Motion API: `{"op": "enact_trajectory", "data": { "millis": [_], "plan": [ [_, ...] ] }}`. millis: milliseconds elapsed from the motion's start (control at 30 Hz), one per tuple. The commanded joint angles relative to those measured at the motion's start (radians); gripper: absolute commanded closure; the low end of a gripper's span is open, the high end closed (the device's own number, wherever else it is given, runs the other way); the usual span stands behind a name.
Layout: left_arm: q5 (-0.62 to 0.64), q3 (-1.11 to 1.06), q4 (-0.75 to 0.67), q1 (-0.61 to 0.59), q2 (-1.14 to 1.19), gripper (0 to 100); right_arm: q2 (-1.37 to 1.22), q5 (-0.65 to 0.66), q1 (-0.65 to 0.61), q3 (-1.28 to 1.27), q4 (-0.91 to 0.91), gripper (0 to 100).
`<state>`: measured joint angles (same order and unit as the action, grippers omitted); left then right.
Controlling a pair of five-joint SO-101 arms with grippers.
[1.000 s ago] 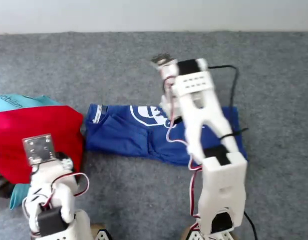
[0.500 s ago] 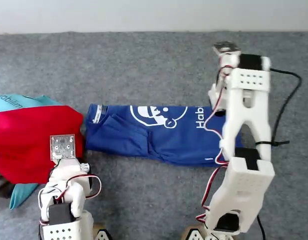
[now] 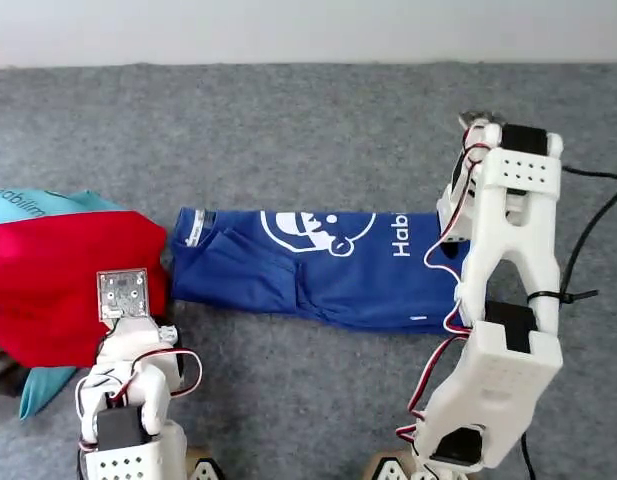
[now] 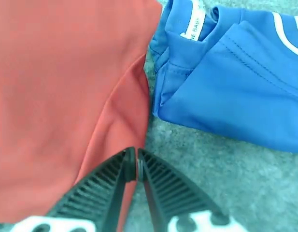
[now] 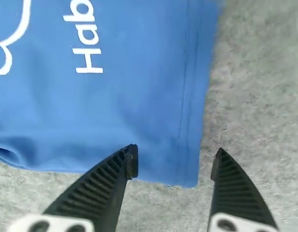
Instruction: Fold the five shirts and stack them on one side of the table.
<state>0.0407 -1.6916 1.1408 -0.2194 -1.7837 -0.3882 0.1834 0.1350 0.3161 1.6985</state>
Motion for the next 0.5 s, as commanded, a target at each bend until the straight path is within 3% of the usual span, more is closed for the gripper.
{"op": "enact_trajectory", "data": {
  "millis": [0, 233, 467],
  "plan": [
    [0.006, 0.007, -0.012, -0.005, -0.003, 99, 0.085, -0.008, 0.018, -0.097, -0.077, 74.3],
    [0.006, 0.007, -0.012, -0.005, -0.003, 99, 0.245, 0.025, 0.024, -0.451, -0.407, 74.3],
    [0.006, 0.007, -0.012, -0.005, -0.003, 99, 0.291, 0.023, 0.036, -0.578, -0.493, 74.3]
  ]
}}
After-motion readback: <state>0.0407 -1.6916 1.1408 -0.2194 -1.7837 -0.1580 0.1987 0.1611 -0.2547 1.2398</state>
